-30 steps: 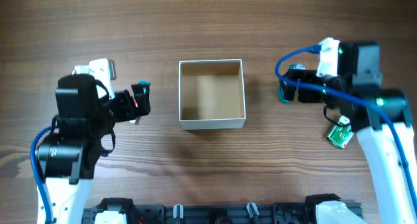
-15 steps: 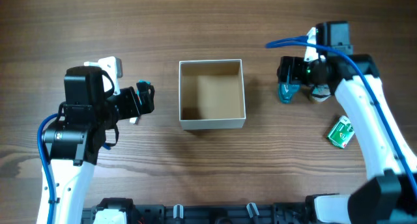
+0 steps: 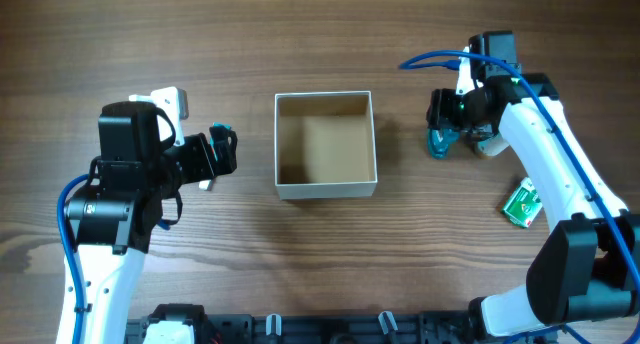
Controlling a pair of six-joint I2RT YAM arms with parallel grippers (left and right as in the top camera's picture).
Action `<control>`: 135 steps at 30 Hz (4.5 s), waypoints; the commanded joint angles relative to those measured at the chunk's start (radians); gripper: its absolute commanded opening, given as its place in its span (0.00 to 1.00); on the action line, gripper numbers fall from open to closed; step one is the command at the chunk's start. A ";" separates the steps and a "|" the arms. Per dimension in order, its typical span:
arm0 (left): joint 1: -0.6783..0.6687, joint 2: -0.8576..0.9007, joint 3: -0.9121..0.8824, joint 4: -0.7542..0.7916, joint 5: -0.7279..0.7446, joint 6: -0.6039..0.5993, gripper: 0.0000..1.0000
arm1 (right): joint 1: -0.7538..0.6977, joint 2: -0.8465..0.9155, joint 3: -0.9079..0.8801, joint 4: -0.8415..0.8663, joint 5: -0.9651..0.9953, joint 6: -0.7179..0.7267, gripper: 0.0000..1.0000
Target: Pack container
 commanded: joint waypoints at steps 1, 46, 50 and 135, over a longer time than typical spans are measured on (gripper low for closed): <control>0.006 0.000 0.020 -0.008 0.034 -0.008 1.00 | -0.002 0.009 0.018 0.003 0.014 0.005 0.55; 0.154 0.000 0.024 -0.103 -0.344 0.003 1.00 | 0.617 0.307 0.571 -0.114 0.220 0.391 0.04; 0.154 0.000 0.024 -0.103 -0.344 0.003 1.00 | 0.623 0.349 0.571 -0.102 0.215 0.422 0.04; 0.154 0.000 0.024 -0.108 -0.333 -0.001 1.00 | -0.254 -0.134 -0.040 0.046 0.056 -0.151 0.04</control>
